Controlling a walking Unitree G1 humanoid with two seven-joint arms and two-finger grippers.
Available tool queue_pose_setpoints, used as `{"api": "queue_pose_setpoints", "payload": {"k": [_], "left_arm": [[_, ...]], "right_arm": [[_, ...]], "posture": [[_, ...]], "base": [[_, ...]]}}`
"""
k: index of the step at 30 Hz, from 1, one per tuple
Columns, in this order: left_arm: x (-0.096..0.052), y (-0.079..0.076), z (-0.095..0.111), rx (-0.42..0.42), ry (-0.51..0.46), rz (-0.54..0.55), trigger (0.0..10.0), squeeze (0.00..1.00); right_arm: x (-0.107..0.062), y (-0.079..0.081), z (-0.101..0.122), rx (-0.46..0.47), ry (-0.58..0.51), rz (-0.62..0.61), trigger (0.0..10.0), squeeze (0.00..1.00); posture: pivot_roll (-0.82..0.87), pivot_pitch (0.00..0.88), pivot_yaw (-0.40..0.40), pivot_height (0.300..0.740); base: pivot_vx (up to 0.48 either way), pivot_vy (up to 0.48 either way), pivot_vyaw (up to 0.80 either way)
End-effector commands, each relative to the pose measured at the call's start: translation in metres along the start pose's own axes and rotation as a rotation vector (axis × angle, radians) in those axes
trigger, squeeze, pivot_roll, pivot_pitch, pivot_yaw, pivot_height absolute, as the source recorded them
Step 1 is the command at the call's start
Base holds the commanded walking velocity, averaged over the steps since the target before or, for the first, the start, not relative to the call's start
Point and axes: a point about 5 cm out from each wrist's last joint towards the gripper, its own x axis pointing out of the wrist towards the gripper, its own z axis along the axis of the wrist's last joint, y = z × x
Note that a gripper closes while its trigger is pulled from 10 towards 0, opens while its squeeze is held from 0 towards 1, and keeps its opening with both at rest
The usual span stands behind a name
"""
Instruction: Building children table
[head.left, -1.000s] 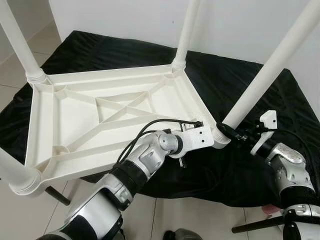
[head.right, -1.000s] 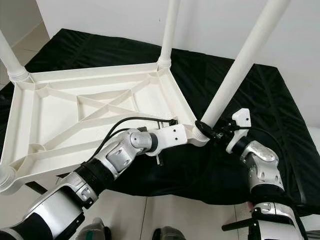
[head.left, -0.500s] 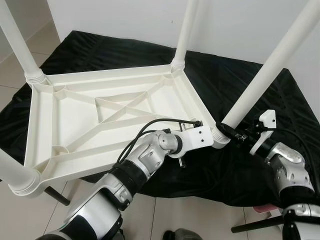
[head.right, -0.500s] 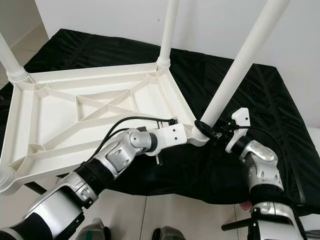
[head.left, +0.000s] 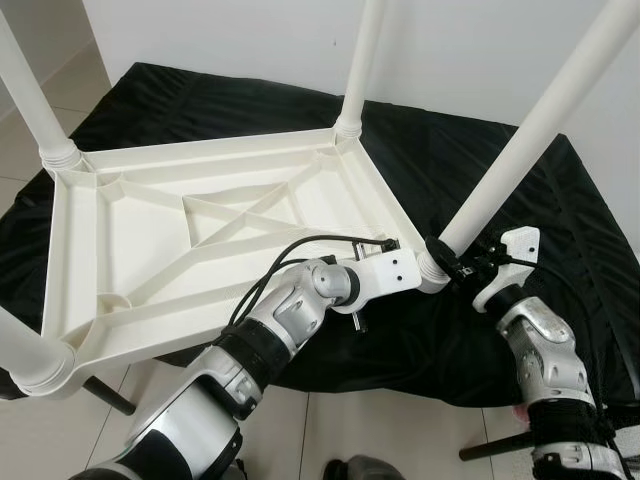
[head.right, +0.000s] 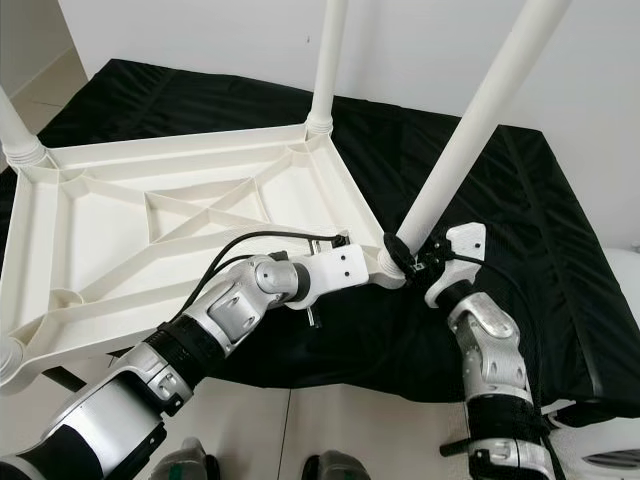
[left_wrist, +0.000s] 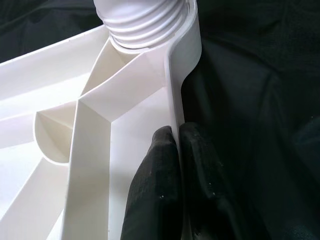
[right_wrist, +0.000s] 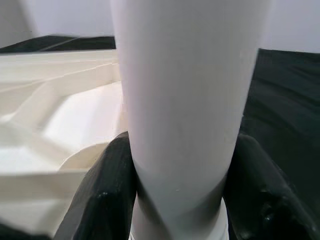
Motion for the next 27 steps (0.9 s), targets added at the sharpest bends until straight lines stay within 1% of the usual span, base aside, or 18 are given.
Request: {"api": "queue_pose_setpoints", "payload": {"k": [1, 2, 3, 4, 6, 8, 9, 11, 12, 13, 18, 23, 27], "left_arm": [[0.011, -0.024, -0.005, 0.007, 0.036, -0.131, 10.0, 0.00], [0.011, -0.024, -0.005, 0.007, 0.036, -0.131, 10.0, 0.00], [0.011, -0.024, -0.005, 0.008, 0.035, -0.131, 10.0, 0.00], [0.011, -0.024, -0.005, 0.008, 0.035, -0.131, 10.0, 0.00], [0.011, -0.025, -0.005, 0.007, 0.033, -0.132, 10.0, 0.00], [0.011, -0.026, -0.005, 0.006, 0.033, -0.133, 10.0, 0.00], [0.011, -0.026, -0.005, 0.006, 0.033, -0.133, 10.0, 0.00], [0.011, -0.026, -0.005, 0.005, 0.034, -0.135, 10.0, 0.00], [0.011, -0.026, -0.005, 0.005, 0.034, -0.135, 10.0, 0.00], [0.011, -0.026, -0.005, 0.003, 0.035, -0.134, 10.0, 0.00], [0.011, -0.026, -0.005, 0.005, 0.035, -0.132, 10.0, 0.00], [0.011, -0.024, -0.005, 0.007, 0.034, -0.129, 10.0, 0.00], [0.011, -0.023, -0.004, 0.011, 0.034, -0.128, 10.0, 0.00]], "right_arm": [[0.006, 0.006, 0.006, 0.028, -0.012, -0.037, 10.0, 0.00], [0.006, 0.006, 0.006, 0.028, -0.012, -0.037, 10.0, 0.00], [0.007, 0.012, 0.006, 0.055, -0.021, -0.066, 10.0, 0.00], [0.007, 0.012, 0.006, 0.055, -0.021, -0.066, 10.0, 0.00], [0.007, 0.024, 0.005, 0.101, -0.026, -0.165, 10.0, 0.00], [0.007, 0.031, 0.004, 0.122, -0.017, -0.261, 10.0, 0.00], [0.007, 0.031, 0.004, 0.122, -0.017, -0.261, 10.0, 0.00], [0.007, 0.037, 0.005, 0.124, -0.017, -0.340, 10.0, 0.00], [0.007, 0.037, 0.005, 0.124, -0.017, -0.340, 10.0, 0.00], [0.008, 0.042, 0.007, 0.107, -0.026, -0.382, 10.0, 0.00], [0.008, 0.051, 0.008, 0.123, -0.020, -0.418, 10.0, 0.00], [0.008, 0.050, 0.012, 0.106, -0.021, -0.447, 10.0, 0.00], [0.008, 0.052, 0.012, 0.111, -0.016, -0.449, 10.0, 0.00]], "posture": [[-0.02, 0.037, -0.062, 0.740], [-0.02, 0.037, -0.062, 0.740], [-0.02, 0.037, -0.062, 0.740], [-0.02, 0.037, -0.062, 0.740], [-0.02, 0.038, -0.063, 0.740], [-0.02, 0.041, -0.062, 0.740], [-0.02, 0.041, -0.062, 0.740], [-0.02, 0.042, -0.064, 0.740], [-0.02, 0.042, -0.064, 0.740], [-0.02, 0.044, -0.064, 0.740], [-0.02, 0.041, -0.066, 0.740], [-0.02, 0.037, -0.064, 0.740], [-0.02, 0.030, -0.063, 0.740]], "base": [[0.000, 0.000, 0.00], [0.000, 0.000, 0.00], [0.000, 0.000, 0.00], [0.000, 0.000, 0.00], [0.000, 0.000, 0.00], [0.000, 0.000, 0.00], [0.000, 0.000, 0.00], [0.000, 0.000, 0.00], [0.000, 0.000, 0.00], [0.000, 0.000, 0.00], [0.000, 0.000, 0.00], [0.000, 0.000, 0.00], [0.000, 0.000, 0.00]]}}
